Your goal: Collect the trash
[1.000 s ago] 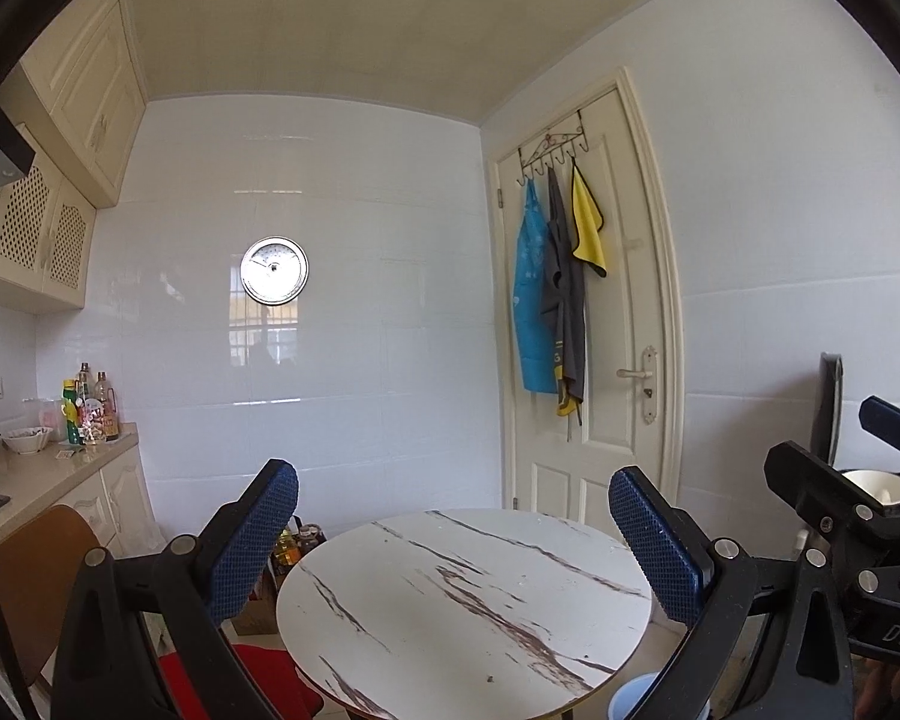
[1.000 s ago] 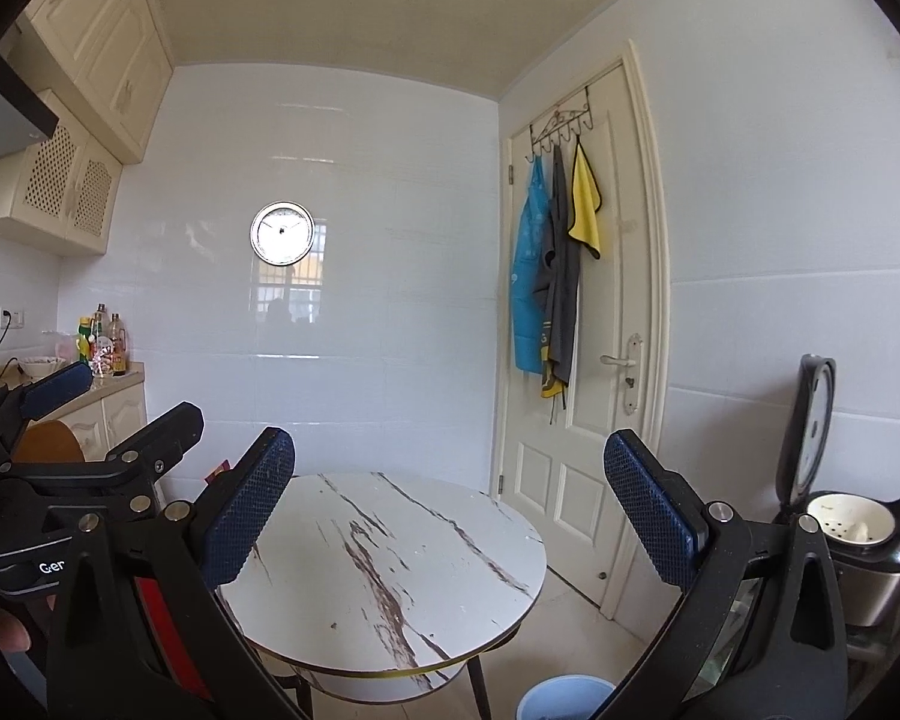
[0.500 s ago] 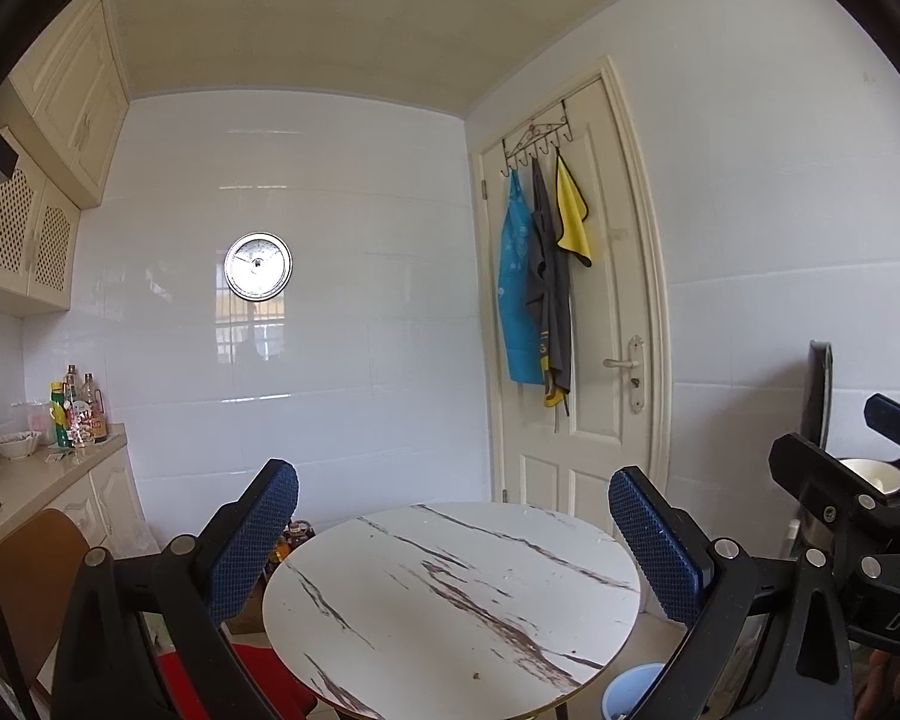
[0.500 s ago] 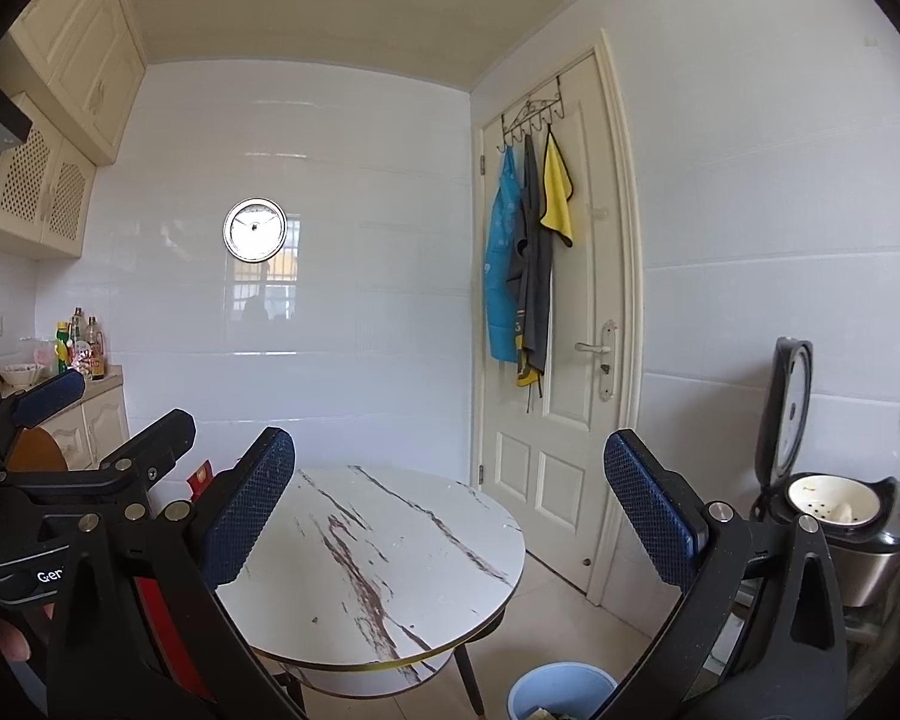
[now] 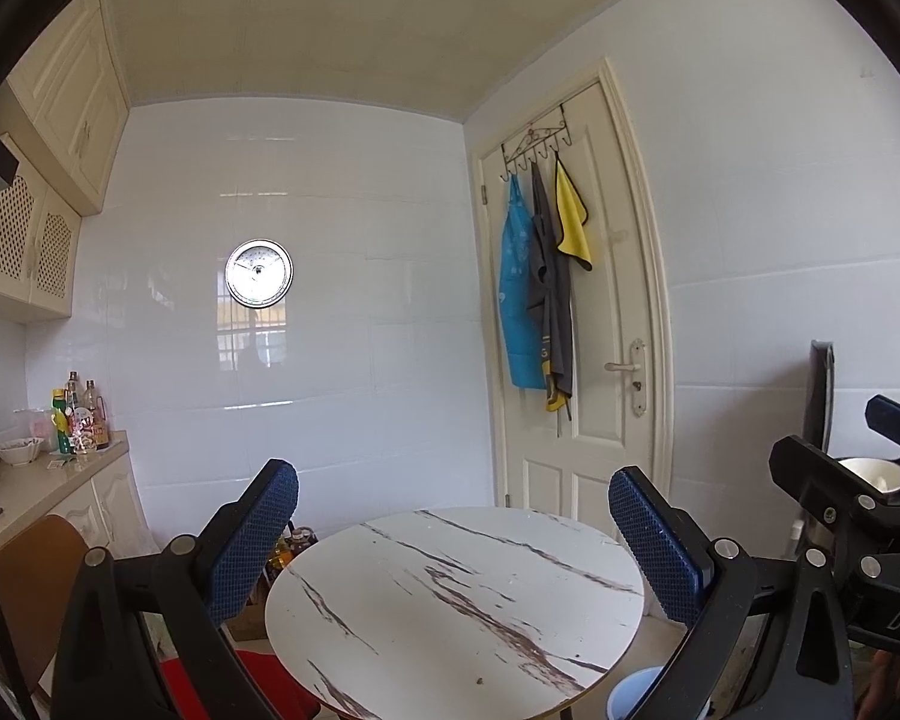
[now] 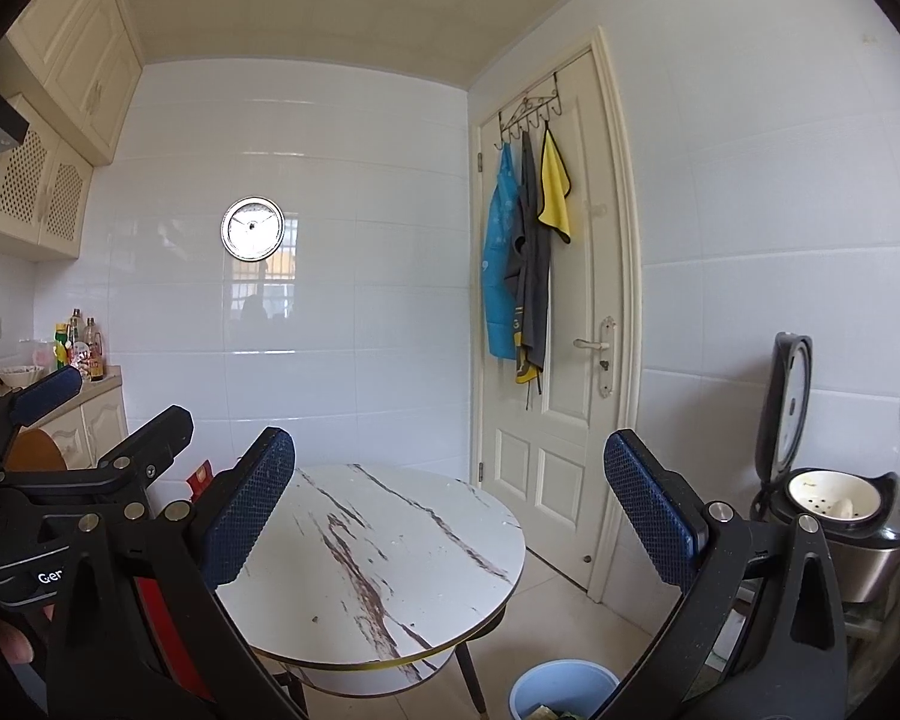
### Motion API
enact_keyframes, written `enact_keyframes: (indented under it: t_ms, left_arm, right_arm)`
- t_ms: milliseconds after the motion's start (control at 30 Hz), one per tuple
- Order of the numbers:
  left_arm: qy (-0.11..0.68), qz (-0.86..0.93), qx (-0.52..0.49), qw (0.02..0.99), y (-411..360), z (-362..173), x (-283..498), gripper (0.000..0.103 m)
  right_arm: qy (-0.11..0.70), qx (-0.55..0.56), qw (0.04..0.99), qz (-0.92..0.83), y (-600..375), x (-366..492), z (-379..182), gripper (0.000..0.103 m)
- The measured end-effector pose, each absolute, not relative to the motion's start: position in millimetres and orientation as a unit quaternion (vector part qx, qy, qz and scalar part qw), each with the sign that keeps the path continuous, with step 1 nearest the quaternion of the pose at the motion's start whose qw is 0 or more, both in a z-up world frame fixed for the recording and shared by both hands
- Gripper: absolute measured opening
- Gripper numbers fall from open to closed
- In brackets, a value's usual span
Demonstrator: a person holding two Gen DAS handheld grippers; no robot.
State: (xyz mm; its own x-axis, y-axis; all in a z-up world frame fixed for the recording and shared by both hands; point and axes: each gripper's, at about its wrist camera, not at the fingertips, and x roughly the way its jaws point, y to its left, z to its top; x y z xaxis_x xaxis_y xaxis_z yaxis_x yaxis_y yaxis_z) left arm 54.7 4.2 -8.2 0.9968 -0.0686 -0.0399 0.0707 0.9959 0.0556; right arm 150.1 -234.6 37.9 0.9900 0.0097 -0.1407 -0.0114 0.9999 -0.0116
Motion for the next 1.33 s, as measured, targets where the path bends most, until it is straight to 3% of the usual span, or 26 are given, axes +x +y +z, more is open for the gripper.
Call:
enact_keyframes:
  t_ms: [1333]
  left_arm:
    - [0.027, -0.036, 0.028, 0.999, 12.7, -29.9, 55.1, 0.103]
  right_arm:
    - [0.077, -0.003, 0.997, 0.003, -230.3, 153.0, 33.6, 0.103]
